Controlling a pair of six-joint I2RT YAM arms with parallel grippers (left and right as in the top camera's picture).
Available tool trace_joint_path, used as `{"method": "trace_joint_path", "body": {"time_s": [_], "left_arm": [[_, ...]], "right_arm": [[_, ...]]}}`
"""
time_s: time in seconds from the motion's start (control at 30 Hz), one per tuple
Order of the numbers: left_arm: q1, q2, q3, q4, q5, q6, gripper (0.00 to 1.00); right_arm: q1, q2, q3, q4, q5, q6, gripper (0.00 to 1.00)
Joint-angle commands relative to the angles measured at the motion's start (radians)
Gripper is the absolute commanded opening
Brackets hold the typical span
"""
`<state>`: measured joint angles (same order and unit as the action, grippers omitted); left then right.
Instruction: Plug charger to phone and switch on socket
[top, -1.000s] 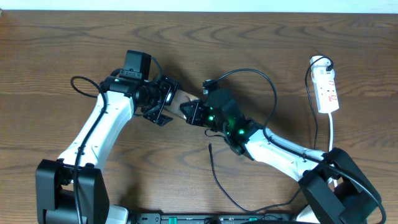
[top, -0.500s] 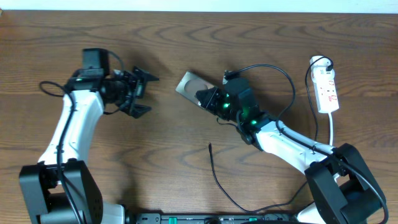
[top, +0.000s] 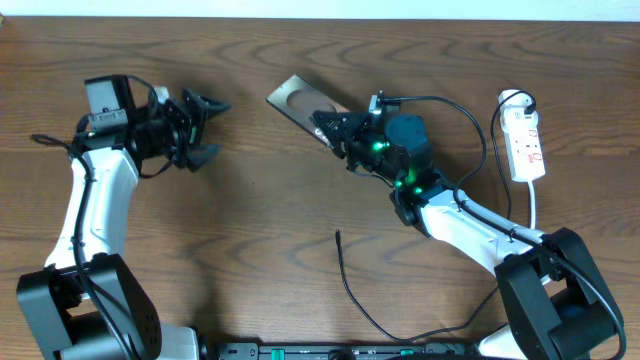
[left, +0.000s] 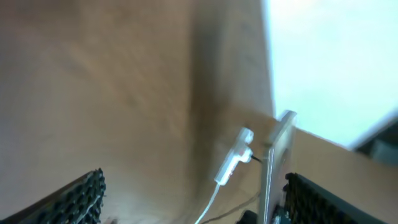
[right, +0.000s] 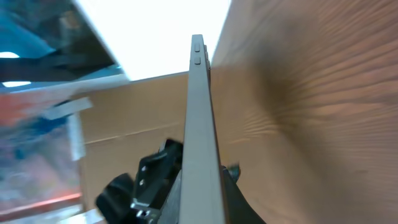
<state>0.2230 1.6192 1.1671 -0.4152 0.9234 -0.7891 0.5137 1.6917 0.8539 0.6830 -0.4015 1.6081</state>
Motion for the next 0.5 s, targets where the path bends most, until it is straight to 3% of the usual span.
{"method": "trace_joint_path", "body": {"time_s": [0.0,0.13,0.47], "left_arm": [[0.002,-0.021,0.010,0.122,0.184,0.036,0.88],[0.002,-0.021,0.010,0.269,0.261,0.018,0.88],[-0.006,-0.021,0.010,0.292,0.261,-0.012,0.88]], "right_arm": [[-0.003,-0.006,0.010,0.061,-0.032,0.091,0.01],[0.008,-0.006,0.010,0.113,-0.039,0.116,0.01],[0.047,-0.006,0.010,0.158,0.001,0.127,0.01]]}}
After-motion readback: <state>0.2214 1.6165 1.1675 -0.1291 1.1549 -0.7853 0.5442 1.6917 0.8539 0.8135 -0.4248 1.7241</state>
